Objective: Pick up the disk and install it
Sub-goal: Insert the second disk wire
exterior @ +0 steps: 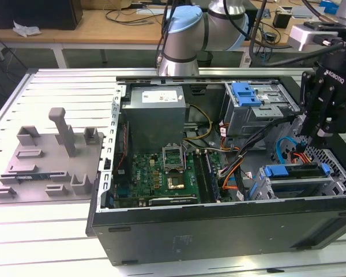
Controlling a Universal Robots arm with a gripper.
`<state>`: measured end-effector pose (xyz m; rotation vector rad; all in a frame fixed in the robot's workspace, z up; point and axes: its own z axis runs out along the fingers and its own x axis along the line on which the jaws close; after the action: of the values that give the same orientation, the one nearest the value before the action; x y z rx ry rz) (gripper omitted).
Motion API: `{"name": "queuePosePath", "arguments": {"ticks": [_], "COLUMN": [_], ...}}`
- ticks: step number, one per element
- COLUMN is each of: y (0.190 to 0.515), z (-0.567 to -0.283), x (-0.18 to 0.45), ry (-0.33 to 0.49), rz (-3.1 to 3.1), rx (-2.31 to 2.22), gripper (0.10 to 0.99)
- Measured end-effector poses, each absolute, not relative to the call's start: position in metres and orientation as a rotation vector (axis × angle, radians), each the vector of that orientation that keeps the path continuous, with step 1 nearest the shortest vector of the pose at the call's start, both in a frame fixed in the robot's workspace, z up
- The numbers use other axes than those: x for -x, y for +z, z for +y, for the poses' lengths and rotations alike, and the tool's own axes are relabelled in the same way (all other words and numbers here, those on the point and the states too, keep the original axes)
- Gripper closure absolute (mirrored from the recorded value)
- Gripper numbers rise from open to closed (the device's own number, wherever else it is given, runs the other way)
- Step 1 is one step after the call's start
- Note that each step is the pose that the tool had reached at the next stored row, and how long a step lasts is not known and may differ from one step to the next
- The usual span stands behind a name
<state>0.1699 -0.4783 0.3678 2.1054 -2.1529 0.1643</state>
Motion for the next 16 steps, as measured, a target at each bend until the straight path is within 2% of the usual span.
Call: {"name": "queuePosePath", "arguments": {"ticks": [16], "y": [0.3657], "z": [-0.4760], "x": [-0.1681], "ry": [0.156], "rz": [-2.116], "rx": [-2.105], "gripper": [0.722]}}
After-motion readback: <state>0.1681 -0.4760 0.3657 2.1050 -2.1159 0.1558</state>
